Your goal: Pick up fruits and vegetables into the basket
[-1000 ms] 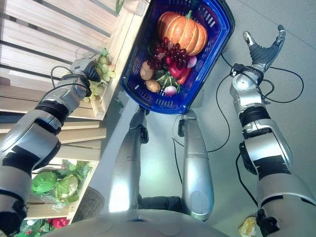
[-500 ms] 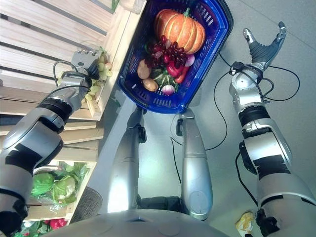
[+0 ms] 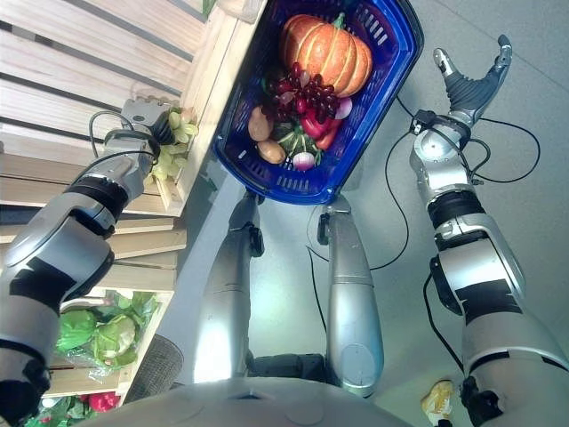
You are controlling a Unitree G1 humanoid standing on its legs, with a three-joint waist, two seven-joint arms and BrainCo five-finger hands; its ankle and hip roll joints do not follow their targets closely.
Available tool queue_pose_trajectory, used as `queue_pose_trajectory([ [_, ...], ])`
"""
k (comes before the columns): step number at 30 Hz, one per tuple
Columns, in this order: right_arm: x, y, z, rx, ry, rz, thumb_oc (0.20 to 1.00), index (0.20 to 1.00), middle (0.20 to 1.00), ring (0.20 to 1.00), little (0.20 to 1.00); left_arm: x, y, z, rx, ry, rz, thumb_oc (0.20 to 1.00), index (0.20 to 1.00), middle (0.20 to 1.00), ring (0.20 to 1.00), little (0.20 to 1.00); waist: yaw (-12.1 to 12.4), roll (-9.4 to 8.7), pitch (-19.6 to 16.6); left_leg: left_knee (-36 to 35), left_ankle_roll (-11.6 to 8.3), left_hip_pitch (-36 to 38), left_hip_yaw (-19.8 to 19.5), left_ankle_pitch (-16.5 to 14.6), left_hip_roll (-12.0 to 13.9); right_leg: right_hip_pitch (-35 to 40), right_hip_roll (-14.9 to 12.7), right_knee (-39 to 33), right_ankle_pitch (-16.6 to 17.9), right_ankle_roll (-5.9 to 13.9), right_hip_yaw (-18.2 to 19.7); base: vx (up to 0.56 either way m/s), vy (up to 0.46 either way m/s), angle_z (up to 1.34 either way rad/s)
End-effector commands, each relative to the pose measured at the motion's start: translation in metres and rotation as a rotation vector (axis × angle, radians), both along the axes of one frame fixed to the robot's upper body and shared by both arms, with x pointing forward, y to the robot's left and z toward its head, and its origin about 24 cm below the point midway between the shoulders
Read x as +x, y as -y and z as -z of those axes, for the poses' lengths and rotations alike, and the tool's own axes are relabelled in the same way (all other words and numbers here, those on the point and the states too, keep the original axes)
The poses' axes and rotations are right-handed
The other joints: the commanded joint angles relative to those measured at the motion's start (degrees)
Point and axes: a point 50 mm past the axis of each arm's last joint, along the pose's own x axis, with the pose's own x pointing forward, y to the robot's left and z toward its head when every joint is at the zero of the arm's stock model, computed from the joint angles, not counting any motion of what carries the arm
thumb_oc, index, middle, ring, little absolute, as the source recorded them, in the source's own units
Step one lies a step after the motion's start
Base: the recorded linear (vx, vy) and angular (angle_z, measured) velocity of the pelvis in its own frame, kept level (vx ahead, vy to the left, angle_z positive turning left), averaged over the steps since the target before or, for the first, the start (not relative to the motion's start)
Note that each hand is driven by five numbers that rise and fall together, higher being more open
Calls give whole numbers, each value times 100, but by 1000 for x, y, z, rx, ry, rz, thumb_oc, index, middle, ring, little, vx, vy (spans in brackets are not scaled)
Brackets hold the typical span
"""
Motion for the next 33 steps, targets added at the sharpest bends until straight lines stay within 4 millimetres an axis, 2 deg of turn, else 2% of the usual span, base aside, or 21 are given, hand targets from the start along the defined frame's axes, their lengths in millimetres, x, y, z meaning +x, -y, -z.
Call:
queue_pose_trajectory([
  [1,-6,0,6,39,47,14,1000,1000,1000,1000,1000,-31,-42,59,-82,-187,-207,200,200,200,200,200,126,-239,-179,614,64,45,235,-722,-198,312,153,-669,393,634,194,0,0,0],
  [3,-6,-1,6,36,48,8,1000,1000,1000,1000,1000,-31,-41,60,-225,-137,-230,200,200,200,200,200,127,-226,-179,622,65,43,232,-718,-196,312,160,-646,376,626,208,0,0,0],
  [4,-7,-1,7,36,48,8,1000,1000,1000,1000,1000,-31,-41,59,-235,-134,-231,200,200,200,200,200,126,-226,-179,625,64,43,231,-718,-197,311,160,-643,376,626,209,0,0,0],
  [6,-7,-2,7,33,48,-1,1000,1000,1000,1000,1000,-31,-41,59,-419,-72,-264,200,200,200,200,200,131,-221,-179,640,66,44,223,-708,-201,312,170,-617,371,620,215,0,0,0],
  [7,-7,-5,5,27,52,-14,1000,1000,1000,1000,1000,-28,-39,54,-664,47,-274,200,200,200,200,200,133,-214,-179,622,68,60,225,-689,-204,317,172,-607,363,619,218,0,0,0],
  [8,-7,-7,5,24,55,-22,1000,1000,1000,1000,1000,-27,-39,50,-802,105,-275,200,200,200,200,200,137,-213,-179,608,69,74,224,-680,-208,324,171,-604,351,619,219,0,0,0],
  [11,-10,-11,6,10,64,-38,1000,1000,1000,1000,1000,-25,-42,38,-1089,245,-248,200,200,200,200,200,149,-194,-179,622,67,91,215,-672,-224,332,160,-559,319,611,213,0,0,0],
  [12,-13,-14,6,-8,74,-60,1000,1000,1000,1000,1000,-25,-44,30,-1233,326,-209,200,200,200,200,200,156,-178,-179,628,70,107,217,-677,-229,336,152,-520,288,611,209,0,0,0],
  [14,-15,-19,6,-35,91,-95,1000,1000,1000,1000,1000,-26,-45,23,-1375,403,-168,200,200,200,200,200,162,-164,-179,622,73,143,214,-684,-238,357,148,-493,258,611,202,0,11,3],
  [15,-19,-25,5,-77,110,-145,1000,1000,1000,1000,1000,-29,-48,16,-1532,494,-102,200,200,200,200,200,182,-147,-179,596,79,186,200,-687,-251,386,138,-481,228,612,192,0,0,0],
  [16,-21,-29,4,-106,120,-171,1000,1000,1000,1000,1000,-30,-48,13,-1597,538,-70,200,200,200,200,200,193,-140,-179,584,84,204,187,-693,-259,395,131,-471,209,614,189,0,0,0],
  [21,-28,-50,-1,-222,155,-289,1000,1000,1000,1000,1000,-34,-41,-2,-1809,663,100,200,200,200,200,200,245,-129,-179,521,101,294,152,-700,-285,464,106,-449,141,615,154,-3,0,1],
  [26,-39,-73,-3,-332,168,-500,1000,1000,1000,1000,1000,-43,-39,-26,-2001,830,334,200,200,200,200,200,275,-153,-179,487,106,371,149,-715,-296,562,60,-466,72,597,104,-3,0,1],
  [33,-53,-106,-8,-500,176,-715,1000,1000,1000,1000,1000,-55,-29,-56,-2037,954,609,200,200,200,200,200,300,-190,-179,444,96,437,161,-709,-294,652,13,-509,51,586,69,0,0,0],
])
